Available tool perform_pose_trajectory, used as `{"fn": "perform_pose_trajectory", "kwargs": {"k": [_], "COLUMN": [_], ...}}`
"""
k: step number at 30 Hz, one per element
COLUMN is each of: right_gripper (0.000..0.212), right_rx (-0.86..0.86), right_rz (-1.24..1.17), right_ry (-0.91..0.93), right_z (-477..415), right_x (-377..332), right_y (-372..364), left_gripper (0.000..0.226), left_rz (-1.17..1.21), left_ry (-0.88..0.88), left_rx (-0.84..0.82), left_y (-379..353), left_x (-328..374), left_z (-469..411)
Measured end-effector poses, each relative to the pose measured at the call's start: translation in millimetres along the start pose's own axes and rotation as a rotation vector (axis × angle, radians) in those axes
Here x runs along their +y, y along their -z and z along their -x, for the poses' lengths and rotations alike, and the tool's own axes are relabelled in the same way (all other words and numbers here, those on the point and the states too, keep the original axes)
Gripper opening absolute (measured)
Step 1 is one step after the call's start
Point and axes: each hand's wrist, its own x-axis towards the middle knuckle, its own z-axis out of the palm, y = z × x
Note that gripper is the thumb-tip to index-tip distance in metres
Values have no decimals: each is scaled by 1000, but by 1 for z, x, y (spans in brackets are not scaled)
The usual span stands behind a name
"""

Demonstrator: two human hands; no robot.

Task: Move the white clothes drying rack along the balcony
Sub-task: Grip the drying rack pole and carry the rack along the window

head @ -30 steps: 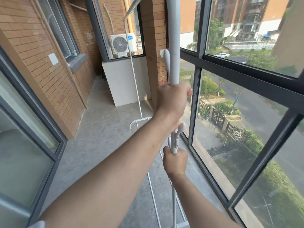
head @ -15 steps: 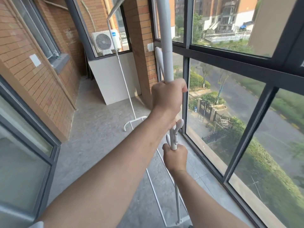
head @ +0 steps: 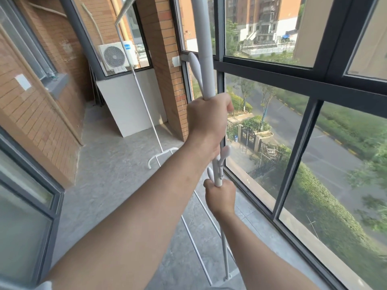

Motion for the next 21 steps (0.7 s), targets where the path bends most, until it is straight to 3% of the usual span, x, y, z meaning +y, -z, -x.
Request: {"fn": "perform_pose_trajectory", "kwargs": {"k": [11,21], "right_gripper": [44,41], "right_rx": [-45,-45], "right_rz": [-67,24], "right_ry": [-34,-7], "right_z": [16,31], "right_x": [-1,5], "right_y": [42,87], "left_gripper": [34,34], "left_rz": [-6,-8], "left_ry": [33,52], "left_rx": [-31,6], "left_y": [-36,-65], "left_x": [9,11], "left_z": [35,71]}}
